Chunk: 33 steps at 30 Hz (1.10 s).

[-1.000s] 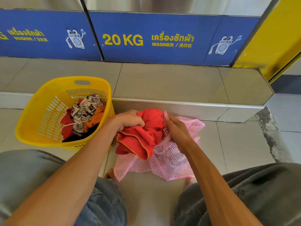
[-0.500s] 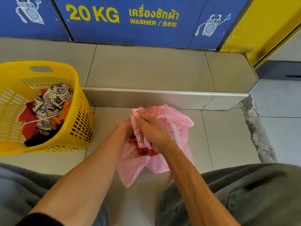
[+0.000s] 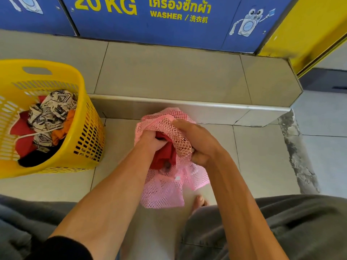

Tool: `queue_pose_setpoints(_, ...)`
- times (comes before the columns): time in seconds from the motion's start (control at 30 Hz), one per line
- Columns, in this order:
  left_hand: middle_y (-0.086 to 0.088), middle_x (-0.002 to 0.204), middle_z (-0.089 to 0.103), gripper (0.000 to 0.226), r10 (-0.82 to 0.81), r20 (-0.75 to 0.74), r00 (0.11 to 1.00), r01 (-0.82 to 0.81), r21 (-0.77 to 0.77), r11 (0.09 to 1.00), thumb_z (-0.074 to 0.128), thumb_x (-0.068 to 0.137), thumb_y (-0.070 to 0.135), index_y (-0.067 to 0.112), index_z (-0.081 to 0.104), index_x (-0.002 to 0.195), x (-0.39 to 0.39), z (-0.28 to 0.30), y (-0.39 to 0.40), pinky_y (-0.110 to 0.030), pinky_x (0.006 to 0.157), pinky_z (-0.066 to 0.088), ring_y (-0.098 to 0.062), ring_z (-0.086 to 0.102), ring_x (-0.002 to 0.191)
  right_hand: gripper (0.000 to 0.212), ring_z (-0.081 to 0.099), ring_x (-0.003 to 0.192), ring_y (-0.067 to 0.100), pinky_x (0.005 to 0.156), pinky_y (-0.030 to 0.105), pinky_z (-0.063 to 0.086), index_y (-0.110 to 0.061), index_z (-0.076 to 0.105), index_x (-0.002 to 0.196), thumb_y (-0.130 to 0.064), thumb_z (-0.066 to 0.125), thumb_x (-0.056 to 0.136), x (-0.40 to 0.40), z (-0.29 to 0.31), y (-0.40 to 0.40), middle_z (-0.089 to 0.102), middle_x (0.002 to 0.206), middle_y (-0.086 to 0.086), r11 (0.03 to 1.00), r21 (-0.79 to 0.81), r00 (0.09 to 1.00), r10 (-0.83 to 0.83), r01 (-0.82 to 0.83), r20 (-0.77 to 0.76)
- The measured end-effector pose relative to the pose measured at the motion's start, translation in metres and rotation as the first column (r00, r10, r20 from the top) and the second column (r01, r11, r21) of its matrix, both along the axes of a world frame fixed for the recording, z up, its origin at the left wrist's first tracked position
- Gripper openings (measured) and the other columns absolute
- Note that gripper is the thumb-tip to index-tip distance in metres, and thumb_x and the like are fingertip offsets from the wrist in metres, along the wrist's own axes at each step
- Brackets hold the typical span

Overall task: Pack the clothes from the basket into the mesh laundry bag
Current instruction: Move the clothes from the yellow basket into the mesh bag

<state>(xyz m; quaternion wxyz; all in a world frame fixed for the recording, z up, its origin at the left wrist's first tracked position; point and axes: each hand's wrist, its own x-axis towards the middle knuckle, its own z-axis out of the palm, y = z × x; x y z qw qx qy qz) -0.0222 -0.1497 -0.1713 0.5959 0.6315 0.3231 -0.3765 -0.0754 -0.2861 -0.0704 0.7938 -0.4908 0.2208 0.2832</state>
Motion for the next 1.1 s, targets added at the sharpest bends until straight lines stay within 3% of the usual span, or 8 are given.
queue_pose_setpoints(0.1,-0.010,0.123,0.067,0.046,0.068,0.170,0.983,-0.042,-0.151,0.988,0.068,0.084,0.046,0.019,0.060,0.122,0.004,-0.003,-0.003,-0.046,0.093,0.053,-0.031,0.061,0.112,0.035,0.076,0.072,0.016,0.058,0.027,0.060,-0.007,0.072,0.110,-0.026,0.043,0.111,0.003,0.010,0.000,0.078,0.093,0.011,0.999,0.048,0.999,-0.008,0.005,0.053)
queue_pose_setpoints(0.2,0.005,0.111,0.072,0.045,-0.270,0.285,0.920,0.266,0.053,0.963,0.069,0.080,0.061,0.027,0.067,0.110,0.000,-0.020,0.008,-0.036,0.097,0.051,-0.017,0.066,0.103,0.046,0.073,0.101,0.032,0.076,0.038,0.066,0.000,0.061,0.133,-0.036,0.046,0.109,0.008,0.015,-0.002,0.071,0.119,0.025,0.993,0.098,0.993,-0.081,0.073,0.080)
queue_pose_setpoints(0.3,0.017,0.113,0.068,0.055,-0.633,0.247,0.734,0.545,0.342,0.766,0.059,0.078,0.075,0.035,0.071,0.114,-0.008,-0.032,0.039,-0.029,0.094,0.047,-0.008,0.063,0.103,0.043,0.070,0.089,0.027,0.078,0.038,0.061,-0.007,0.059,0.135,-0.039,0.051,0.107,0.013,0.015,-0.007,0.068,0.108,0.019,0.982,0.109,0.985,-0.159,0.152,0.066)
queue_pose_setpoints(0.43,0.003,0.126,0.066,0.049,-0.760,0.085,0.644,0.453,0.759,0.468,0.069,0.076,0.055,0.036,0.064,0.122,-0.007,-0.045,0.074,-0.045,0.107,0.039,-0.027,0.057,0.122,0.036,0.070,0.083,0.026,0.076,0.040,0.061,-0.005,0.065,0.119,-0.037,0.052,0.107,0.018,0.016,-0.010,0.069,0.098,0.015,0.979,0.054,0.977,-0.202,0.198,0.071)
queue_pose_setpoints(0.63,-0.013,0.156,0.022,0.098,-0.835,-0.195,0.514,0.495,0.862,0.104,0.079,0.069,0.044,0.030,0.028,0.151,-0.006,-0.034,0.116,-0.054,0.120,0.017,-0.037,0.015,0.146,0.021,0.060,0.098,0.036,0.095,0.053,0.050,0.008,0.071,0.114,-0.002,0.058,0.101,0.009,-0.006,0.005,0.067,0.118,0.037,0.960,-0.251,0.989,-0.095,0.121,0.113)
queue_pose_setpoints(0.73,-0.017,0.161,0.015,0.093,-0.842,-0.222,0.492,0.538,0.837,0.094,0.076,0.072,0.050,0.031,0.030,0.151,-0.015,-0.024,0.115,-0.056,0.121,0.003,-0.039,0.006,0.150,0.017,0.059,0.085,0.026,0.083,0.044,0.048,-0.010,0.076,0.095,-0.010,0.060,0.101,0.002,-0.015,0.016,0.070,0.089,0.013,0.899,-0.433,0.992,-0.005,0.059,0.125)
queue_pose_setpoints(0.93,0.010,0.111,0.070,0.024,-0.858,0.151,0.491,0.509,0.749,0.423,0.062,0.089,0.029,0.039,0.069,0.109,-0.050,-0.021,0.078,-0.042,0.097,0.050,-0.018,0.064,0.098,0.023,0.062,0.093,0.013,0.073,0.029,0.046,-0.014,0.067,0.117,-0.030,0.067,0.099,0.000,-0.022,0.028,0.068,0.102,-0.003,0.738,-0.673,0.984,0.079,0.052,0.162)
queue_pose_setpoints(1.1,0.009,0.102,0.068,0.027,-0.967,-0.138,0.213,0.734,0.676,0.066,0.058,0.089,0.046,0.034,0.068,0.111,-0.075,-0.031,0.069,-0.051,0.113,0.028,-0.018,0.060,0.107,0.016,0.066,0.080,0.024,0.068,0.042,0.056,-0.005,0.070,0.106,-0.006,0.073,0.090,-0.001,-0.033,0.026,0.067,0.086,0.005,0.677,-0.734,0.982,0.170,-0.057,0.080)
